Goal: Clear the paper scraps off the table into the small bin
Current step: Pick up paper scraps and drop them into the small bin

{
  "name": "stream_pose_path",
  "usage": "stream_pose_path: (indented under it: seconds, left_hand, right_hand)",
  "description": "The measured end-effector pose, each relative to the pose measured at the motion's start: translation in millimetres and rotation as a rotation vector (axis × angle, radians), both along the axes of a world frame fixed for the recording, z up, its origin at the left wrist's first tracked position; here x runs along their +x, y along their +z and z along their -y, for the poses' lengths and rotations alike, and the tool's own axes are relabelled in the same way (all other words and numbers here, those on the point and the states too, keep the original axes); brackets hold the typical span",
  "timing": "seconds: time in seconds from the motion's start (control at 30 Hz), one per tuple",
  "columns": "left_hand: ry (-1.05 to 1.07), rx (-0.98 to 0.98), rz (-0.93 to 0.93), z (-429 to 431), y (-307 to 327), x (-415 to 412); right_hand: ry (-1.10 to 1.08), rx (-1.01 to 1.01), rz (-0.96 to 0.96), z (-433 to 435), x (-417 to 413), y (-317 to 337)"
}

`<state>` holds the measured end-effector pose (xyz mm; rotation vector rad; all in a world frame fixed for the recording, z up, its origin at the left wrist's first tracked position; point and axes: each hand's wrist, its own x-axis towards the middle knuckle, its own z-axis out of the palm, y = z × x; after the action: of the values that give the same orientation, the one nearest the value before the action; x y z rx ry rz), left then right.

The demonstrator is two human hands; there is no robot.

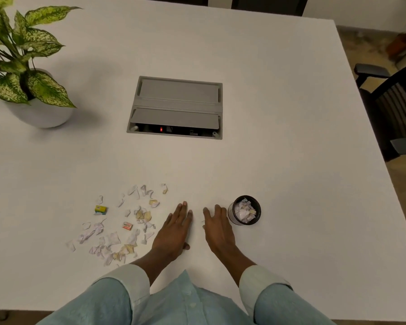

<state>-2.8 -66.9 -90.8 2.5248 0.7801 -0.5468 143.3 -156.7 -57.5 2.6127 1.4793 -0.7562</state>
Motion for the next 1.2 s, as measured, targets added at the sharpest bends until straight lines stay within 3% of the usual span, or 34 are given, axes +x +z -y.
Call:
stream_pose_path:
  seconds: [0.27,0.47,0.63,0.83,1.0,1.2]
  left_hand:
    - [0.019,-0.032,0.008,-3,-7,0]
    - [0.012,-0.030,0.000,-3,-4,0]
    - [0.039,-0.041,-0.008,-2,-2,1]
    - [0.061,-0.060,0.023,-3,0,1]
    - [0.064,-0.076,0.033,-2,3,1]
    - [0.065,-0.099,0.035,-3,5,-1]
  right_hand:
    - [0.133,-0.005,0.134,-9,-12,0]
    - [0.115,-0.049,0.047,-1,-4,-2]
    - [0.007,0.175,-0.037,8,5,9]
    - [-0.385,0.660,-0.088,24,32,64]
    - [-0.537,0.680,-0.016,37,70,83]
    - [-0.431,0.607,0.035,44,73,84]
